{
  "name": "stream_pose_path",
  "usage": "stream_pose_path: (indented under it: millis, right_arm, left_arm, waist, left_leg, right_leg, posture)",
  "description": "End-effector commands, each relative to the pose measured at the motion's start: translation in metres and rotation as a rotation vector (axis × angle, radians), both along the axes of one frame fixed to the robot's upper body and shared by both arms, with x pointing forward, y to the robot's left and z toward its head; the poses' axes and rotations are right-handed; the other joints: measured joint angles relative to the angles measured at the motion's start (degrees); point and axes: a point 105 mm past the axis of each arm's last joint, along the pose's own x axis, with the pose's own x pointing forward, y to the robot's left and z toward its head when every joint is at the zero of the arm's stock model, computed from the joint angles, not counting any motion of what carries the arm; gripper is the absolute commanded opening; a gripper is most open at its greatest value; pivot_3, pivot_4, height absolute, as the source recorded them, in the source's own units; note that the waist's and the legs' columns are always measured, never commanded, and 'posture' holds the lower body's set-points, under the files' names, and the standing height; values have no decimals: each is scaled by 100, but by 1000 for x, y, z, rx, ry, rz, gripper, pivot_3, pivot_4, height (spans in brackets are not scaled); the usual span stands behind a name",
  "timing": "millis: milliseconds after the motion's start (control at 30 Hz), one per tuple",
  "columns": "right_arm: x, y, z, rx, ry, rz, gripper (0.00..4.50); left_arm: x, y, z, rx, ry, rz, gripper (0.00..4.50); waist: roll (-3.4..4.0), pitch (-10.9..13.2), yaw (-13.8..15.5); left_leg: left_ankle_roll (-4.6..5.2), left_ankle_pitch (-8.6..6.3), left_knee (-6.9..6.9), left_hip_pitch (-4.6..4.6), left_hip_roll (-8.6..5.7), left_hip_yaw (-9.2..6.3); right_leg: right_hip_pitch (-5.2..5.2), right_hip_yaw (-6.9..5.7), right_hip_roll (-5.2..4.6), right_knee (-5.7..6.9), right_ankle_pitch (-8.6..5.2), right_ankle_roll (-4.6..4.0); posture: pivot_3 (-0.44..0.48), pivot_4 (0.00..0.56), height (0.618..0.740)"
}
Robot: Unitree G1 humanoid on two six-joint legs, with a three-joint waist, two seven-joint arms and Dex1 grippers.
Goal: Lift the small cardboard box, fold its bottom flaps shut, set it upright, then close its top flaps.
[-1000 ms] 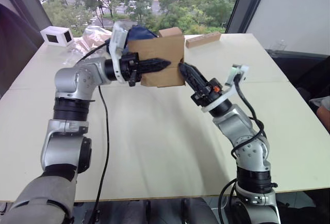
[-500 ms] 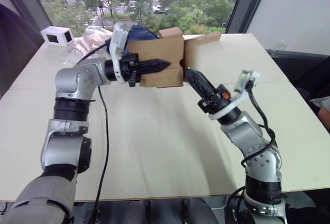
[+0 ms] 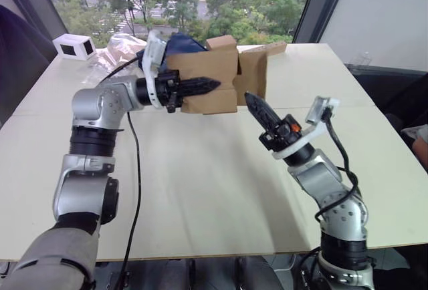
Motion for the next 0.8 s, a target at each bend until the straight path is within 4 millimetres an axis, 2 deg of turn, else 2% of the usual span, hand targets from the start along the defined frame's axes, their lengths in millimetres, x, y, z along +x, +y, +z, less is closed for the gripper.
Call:
stream_pose_path:
  millis: [33,100,133,200,300,367,433,533,600,700,800]
  right_arm:
    - [-29,-9,26,-8,-101,55,249]
    - [-30,-22,32,0,-103,40,628]
    - [-24,-34,34,11,-96,-4,1153]
    - [-11,-57,34,48,-72,-84,1867]
    - [7,-79,30,92,-43,-167,3057]
    - [23,-88,25,133,-22,-199,3057]
    - [40,-87,18,150,7,-217,3057]
    - [54,-59,12,102,12,-156,3057]
    - [55,-46,15,111,-1,-114,3057]
    - [46,-27,22,143,-27,-22,3057]
    - [36,-17,27,193,-37,44,3057]
  left_arm:
    - [-11,4,17,-9,-53,-35,0]
    - [-14,6,18,-10,-50,-50,0]
    - [-16,7,19,-10,-48,-58,0]
    - [-20,8,20,-9,-43,-75,0]
    - [-23,8,21,-8,-43,-92,0]
    - [-26,7,23,-9,-44,-107,0]
    - [-28,6,25,-10,-48,-117,0]
    - [-28,4,26,-9,-53,-118,0]
    - [-28,4,26,-9,-54,-117,0]
    - [-27,3,26,-12,-51,-107,0]
    - [-26,4,25,-15,-46,-97,0]
  waist:
    - [0,0,-1]
    - [-1,0,-1]
    - [-1,0,0]
    - [-1,0,2]
    - [-1,0,6]
    - [-1,0,4]
    - [0,0,-22]
    - [1,0,-28]
    - [2,1,-29]
    - [2,1,-8]
    - [2,1,21]
  left_leg:
    - [0,0,0,0,1,0]
    - [1,0,0,0,2,-1]
    - [1,-1,1,0,2,-2]
    - [1,-1,2,0,2,-1]
    - [2,-1,3,1,2,0]
    - [3,-1,3,1,2,0]
    - [3,-2,4,2,4,2]
    - [3,-2,3,3,9,2]
    - [3,-2,2,2,10,3]
    - [2,-1,2,1,12,3]
    - [2,-1,5,0,7,2]
  right_leg:
    - [0,0,0,0,0,0]
    - [1,-1,1,0,0,0]
    - [3,-1,1,0,0,0]
    - [5,-1,1,-1,0,0]
    - [8,-1,1,-1,0,0]
    - [8,-1,2,-1,0,0]
    - [7,0,4,-1,0,0]
    - [5,1,9,0,0,0]
    - [0,2,11,1,0,0]
    - [-1,3,11,1,0,0]
    - [1,1,3,1,0,0]
  posture:
    - [0,150,740]
    - [0,150,740]
    - [0,150,740]
    - [0,150,740]
    - [0,150,740]
    - [0,150,740]
    - [0,150,740]
    - [0,150,740]
    - [0,150,740]
    - [0,150,740]
    - [0,150,740]
